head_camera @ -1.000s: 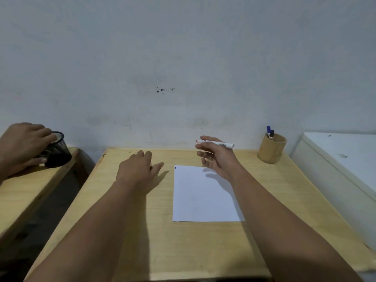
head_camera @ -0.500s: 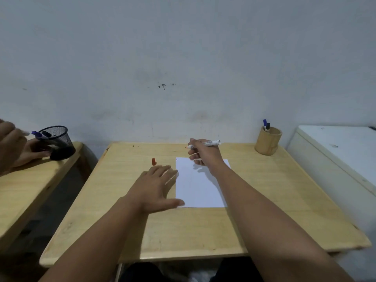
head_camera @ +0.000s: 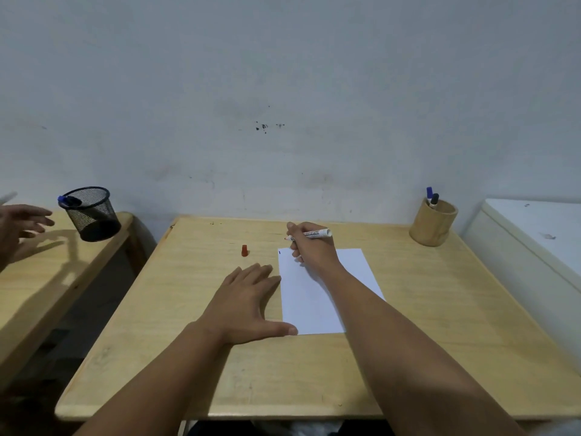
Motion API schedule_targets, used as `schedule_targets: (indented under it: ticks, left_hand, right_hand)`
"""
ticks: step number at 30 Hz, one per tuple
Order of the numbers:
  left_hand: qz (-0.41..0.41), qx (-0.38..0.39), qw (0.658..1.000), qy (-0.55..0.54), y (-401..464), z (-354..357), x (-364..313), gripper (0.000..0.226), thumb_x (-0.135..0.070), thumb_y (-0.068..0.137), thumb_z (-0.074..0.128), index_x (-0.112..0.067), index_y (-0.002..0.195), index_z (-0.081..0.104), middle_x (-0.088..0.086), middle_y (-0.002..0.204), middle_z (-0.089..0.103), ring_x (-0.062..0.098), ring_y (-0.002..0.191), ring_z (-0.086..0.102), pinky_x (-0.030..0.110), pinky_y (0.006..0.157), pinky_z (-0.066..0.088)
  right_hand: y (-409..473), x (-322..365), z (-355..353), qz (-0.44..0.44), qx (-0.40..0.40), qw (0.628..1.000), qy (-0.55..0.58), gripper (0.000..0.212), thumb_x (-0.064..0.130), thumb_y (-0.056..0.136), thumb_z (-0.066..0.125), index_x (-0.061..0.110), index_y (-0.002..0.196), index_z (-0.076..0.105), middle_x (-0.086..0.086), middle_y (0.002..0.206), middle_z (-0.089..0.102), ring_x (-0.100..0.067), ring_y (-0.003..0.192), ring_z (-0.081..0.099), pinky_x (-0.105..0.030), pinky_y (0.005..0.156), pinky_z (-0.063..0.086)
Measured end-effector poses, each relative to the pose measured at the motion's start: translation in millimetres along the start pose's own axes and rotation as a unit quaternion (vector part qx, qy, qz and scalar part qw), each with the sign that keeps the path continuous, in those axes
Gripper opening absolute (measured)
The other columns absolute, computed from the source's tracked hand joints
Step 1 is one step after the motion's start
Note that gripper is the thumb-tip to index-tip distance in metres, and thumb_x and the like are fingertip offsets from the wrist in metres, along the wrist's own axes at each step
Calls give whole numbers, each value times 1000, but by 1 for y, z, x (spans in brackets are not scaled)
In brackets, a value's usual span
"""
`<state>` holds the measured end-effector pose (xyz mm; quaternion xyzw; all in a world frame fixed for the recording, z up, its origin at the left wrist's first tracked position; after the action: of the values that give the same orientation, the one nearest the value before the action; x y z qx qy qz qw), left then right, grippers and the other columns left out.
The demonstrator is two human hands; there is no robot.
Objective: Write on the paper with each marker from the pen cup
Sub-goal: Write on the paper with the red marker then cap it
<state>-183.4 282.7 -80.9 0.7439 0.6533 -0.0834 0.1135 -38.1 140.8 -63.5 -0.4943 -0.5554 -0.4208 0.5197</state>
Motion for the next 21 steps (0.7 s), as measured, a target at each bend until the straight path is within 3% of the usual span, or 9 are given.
schedule_targets:
  ticks: [6,9,13,18,21]
  left_hand:
    - [-37,23,999,24,-5,0,0,129,-105,62,42,-30,165,21,-6,175,10,14,161,0,50,130,-2]
    - [-83,28,996,35,-10,2,0,142,-110,54,35,-26,166,12,-3,175,0,16,161,-8,57,128,-7]
    - [-109,40,992,43,-10,3,2,148,-112,51,30,-24,167,5,-1,175,-8,18,160,-15,57,127,-10]
    - [-105,42,993,40,-10,4,3,148,-113,49,29,-25,167,5,-2,175,-7,18,160,-15,56,128,-9]
    - [-104,40,993,45,-10,3,4,148,-113,49,29,-26,167,6,-3,175,-7,18,160,-14,56,128,-8]
  right_hand:
    - [0,-19,4,-5,-3,1000,17,19,27,97,73,13,84,74,-6,70,70,-21,59,61,-29,54,49]
    - [-4,-27,4,-22,-29,998,-41,18,36,88,69,22,77,72,3,69,73,-20,63,69,-34,60,57]
    - [0,-25,6,-7,-27,999,-30,38,53,83,77,20,66,65,-1,62,70,-20,56,66,-35,60,54]
    - [2,-31,4,-13,-32,999,-8,29,28,86,77,12,67,62,-19,72,75,-21,62,70,-33,61,54]
    - [5,-31,5,-6,-35,999,8,29,23,86,78,17,63,61,-15,68,72,-23,61,67,-35,61,51]
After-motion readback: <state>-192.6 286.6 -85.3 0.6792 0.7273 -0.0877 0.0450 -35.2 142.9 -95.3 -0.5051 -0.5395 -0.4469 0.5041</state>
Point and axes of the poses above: each hand's wrist, its own y-axis towards the middle knuckle, its own z-axis out of the palm, x = y × z, the point moved 4 cm from there along y, towards the middle knuckle
